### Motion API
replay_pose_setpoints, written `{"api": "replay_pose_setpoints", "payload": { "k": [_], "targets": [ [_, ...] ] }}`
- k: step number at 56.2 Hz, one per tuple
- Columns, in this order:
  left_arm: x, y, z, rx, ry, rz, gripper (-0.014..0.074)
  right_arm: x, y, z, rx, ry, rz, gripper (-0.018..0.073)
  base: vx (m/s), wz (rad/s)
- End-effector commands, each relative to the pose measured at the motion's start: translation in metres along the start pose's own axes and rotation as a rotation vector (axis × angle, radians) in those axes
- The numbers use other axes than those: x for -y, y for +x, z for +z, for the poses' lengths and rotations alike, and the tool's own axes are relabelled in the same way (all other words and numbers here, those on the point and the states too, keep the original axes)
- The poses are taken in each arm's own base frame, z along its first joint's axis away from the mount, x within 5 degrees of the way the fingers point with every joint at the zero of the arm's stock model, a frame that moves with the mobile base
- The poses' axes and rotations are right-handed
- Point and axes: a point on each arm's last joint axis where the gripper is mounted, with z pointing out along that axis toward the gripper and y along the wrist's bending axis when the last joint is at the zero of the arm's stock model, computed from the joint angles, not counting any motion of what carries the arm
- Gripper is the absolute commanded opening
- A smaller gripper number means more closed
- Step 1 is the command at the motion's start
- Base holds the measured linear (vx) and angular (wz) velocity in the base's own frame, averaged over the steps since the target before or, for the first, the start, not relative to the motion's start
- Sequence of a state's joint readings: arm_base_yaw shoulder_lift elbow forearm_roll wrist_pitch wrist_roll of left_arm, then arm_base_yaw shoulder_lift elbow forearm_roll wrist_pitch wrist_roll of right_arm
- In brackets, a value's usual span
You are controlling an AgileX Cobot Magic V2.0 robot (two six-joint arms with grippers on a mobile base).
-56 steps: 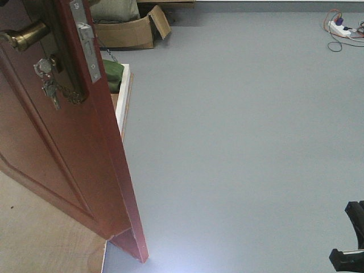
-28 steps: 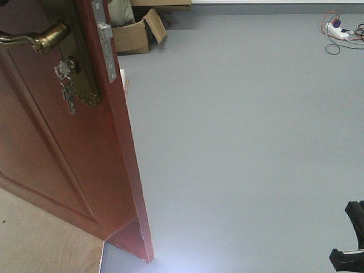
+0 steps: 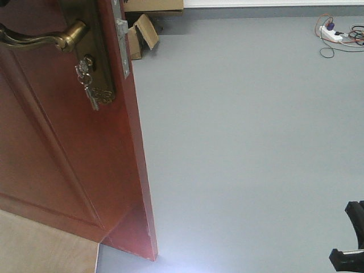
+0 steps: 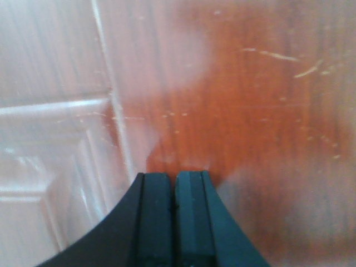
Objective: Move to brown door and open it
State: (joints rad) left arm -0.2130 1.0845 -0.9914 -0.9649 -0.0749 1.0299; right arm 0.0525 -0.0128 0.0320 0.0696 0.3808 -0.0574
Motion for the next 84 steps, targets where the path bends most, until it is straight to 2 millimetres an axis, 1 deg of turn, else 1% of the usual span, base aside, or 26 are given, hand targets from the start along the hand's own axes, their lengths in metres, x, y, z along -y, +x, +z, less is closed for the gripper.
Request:
{"api": "replay_pose_setpoints", "payload": {
  "k": [1,37,84],
  "targets": [
    [-0.0037,-0.0172,-0.0051,0.07,-0.035,-0.007,-0.0003,0.0004,-0.0064,-0.0003,0.082,0.004,-0.012,0.0,0.17,-0.07],
    [-0.0037,-0.0172,-0.0051,0.07,-0.035,-0.007,-0.0003,0.0004,-0.0061,-0.0002,0.079,0.004,-0.012,0.0,0.19,-0.01],
    [-0.0037,-0.0172,-0.0051,0.07,-0.035,-0.007,-0.0003,0.0004,-0.0061,-0.0002,0.079,0.004,-0.012,0.0,0.12,0.09]
  ]
}}
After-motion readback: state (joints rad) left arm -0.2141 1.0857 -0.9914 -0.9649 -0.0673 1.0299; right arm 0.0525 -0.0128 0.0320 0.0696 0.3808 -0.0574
